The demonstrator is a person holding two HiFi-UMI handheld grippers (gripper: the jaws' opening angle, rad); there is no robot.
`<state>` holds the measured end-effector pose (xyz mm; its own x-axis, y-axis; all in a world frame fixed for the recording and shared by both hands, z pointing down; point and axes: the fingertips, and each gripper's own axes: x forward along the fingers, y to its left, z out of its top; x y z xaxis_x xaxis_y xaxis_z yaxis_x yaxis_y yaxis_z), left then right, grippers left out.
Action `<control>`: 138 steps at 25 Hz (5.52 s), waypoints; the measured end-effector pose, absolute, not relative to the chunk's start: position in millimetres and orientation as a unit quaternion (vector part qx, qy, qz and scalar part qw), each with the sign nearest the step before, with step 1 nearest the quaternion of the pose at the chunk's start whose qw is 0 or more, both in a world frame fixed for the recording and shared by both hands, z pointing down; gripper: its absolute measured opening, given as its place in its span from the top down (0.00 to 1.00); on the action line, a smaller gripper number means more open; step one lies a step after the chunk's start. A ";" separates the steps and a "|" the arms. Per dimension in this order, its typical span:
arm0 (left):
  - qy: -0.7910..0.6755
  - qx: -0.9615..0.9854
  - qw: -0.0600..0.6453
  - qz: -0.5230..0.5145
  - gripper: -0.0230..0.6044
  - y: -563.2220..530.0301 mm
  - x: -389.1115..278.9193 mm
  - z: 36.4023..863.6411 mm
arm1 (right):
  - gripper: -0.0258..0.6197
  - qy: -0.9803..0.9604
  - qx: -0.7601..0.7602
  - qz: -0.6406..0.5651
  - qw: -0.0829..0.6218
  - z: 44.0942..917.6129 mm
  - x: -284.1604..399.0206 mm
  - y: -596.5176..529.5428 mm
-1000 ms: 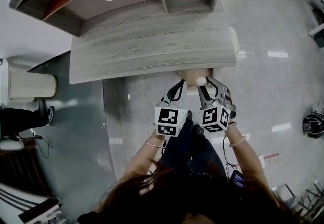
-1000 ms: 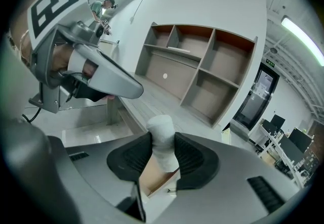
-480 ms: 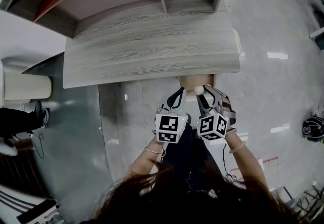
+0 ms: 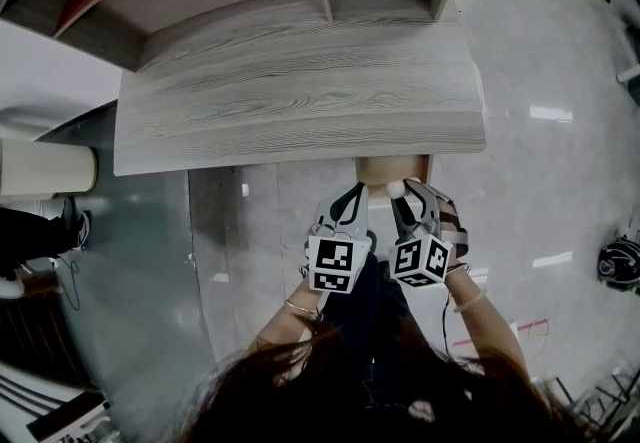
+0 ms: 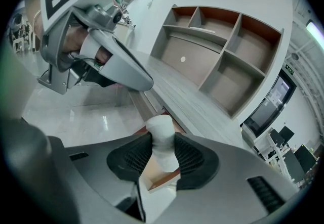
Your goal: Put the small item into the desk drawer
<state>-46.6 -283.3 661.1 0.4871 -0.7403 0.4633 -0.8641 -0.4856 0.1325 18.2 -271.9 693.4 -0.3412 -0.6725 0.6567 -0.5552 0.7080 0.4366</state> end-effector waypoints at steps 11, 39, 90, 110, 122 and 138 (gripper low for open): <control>-0.469 0.844 0.181 0.185 0.94 -279.9 -50.8 701.4 | 0.76 -0.814 0.361 -0.062 0.451 735.9 16.6 -270.4; -0.466 0.838 0.200 0.203 0.94 -297.1 -46.2 787.5 | 0.76 -0.788 0.363 0.000 0.497 843.7 25.8 -291.5; -0.470 0.828 0.204 0.229 0.94 -273.3 -49.4 796.6 | 0.71 -0.782 0.402 0.087 0.468 856.4 26.0 -301.1; -0.484 0.835 0.166 0.201 0.94 -261.7 -33.1 730.8 | 0.80 -0.796 0.443 0.076 0.405 780.5 36.5 -282.2; -0.493 0.837 0.143 0.190 0.94 -243.9 -26.6 666.1 | 0.84 -0.803 0.472 0.066 0.358 713.3 44.3 -263.3; -0.496 0.842 0.125 0.174 0.94 -224.9 -14.9 589.3 | 0.89 -0.808 0.503 0.044 0.303 619.3 59.8 -248.7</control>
